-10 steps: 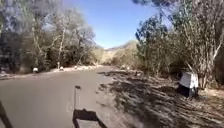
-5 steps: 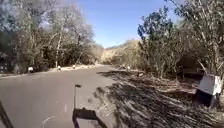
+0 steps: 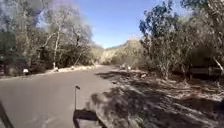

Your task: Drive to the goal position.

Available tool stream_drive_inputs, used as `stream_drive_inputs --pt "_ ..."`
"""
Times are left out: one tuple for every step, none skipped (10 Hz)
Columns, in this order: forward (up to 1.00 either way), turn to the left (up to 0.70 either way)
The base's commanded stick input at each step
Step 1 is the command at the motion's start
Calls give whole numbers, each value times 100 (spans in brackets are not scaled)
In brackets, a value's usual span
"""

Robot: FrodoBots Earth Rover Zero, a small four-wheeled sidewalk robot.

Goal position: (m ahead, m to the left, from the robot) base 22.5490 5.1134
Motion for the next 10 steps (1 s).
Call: stream_drive_inputs --pt "100 0" --pt "100 0" --pt "100 0" --pt "100 0" --pt "100 0" --pt "100 0" --pt "100 0" --pt "100 0" --pt "100 0" --pt "100 0"
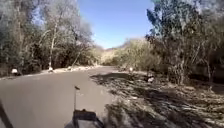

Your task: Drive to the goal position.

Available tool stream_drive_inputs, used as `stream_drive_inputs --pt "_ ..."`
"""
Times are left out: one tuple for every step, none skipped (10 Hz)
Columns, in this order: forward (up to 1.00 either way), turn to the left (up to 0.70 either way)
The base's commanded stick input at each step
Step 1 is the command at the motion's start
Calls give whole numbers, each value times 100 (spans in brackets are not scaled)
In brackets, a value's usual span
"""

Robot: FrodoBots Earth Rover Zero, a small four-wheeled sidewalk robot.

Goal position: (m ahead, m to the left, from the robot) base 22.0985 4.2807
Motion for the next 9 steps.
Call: stream_drive_inputs --pt "100 0" --pt "100 0" --pt "100 0" --pt "100 0" --pt "100 0" --pt "100 0" --pt "100 0" --pt "100 0" --pt "100 0"
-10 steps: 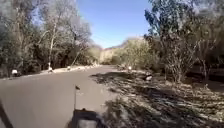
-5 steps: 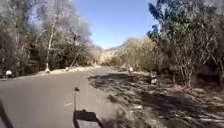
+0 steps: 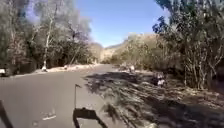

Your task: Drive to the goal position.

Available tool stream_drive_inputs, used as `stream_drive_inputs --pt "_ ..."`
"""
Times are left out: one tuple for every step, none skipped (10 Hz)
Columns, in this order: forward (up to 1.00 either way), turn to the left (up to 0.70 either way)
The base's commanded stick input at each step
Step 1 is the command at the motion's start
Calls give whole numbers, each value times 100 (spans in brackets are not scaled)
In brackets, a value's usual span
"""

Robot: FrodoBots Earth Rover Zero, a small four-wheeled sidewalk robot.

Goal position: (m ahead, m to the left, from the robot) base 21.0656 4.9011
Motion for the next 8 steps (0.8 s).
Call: stream_drive_inputs --pt "100 0" --pt "100 0" --pt "100 0" --pt "100 0" --pt "100 0" --pt "100 0" --pt "100 0" --pt "100 0"
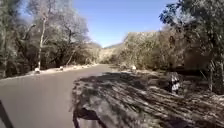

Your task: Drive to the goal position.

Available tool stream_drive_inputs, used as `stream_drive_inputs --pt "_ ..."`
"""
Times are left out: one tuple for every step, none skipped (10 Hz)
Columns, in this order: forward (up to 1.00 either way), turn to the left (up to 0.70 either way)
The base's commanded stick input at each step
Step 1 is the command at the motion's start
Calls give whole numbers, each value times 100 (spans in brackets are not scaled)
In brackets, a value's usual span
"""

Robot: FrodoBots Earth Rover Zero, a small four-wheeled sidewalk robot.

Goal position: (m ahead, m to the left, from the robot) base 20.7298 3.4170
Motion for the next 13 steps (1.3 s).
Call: stream_drive_inputs --pt "100 0" --pt "100 0" --pt "100 0" --pt "100 0" --pt "100 0" --pt "100 0" --pt "100 0" --pt "100 0" --pt "100 0" --pt "100 0" --pt "100 0" --pt "100 0" --pt "100 0"
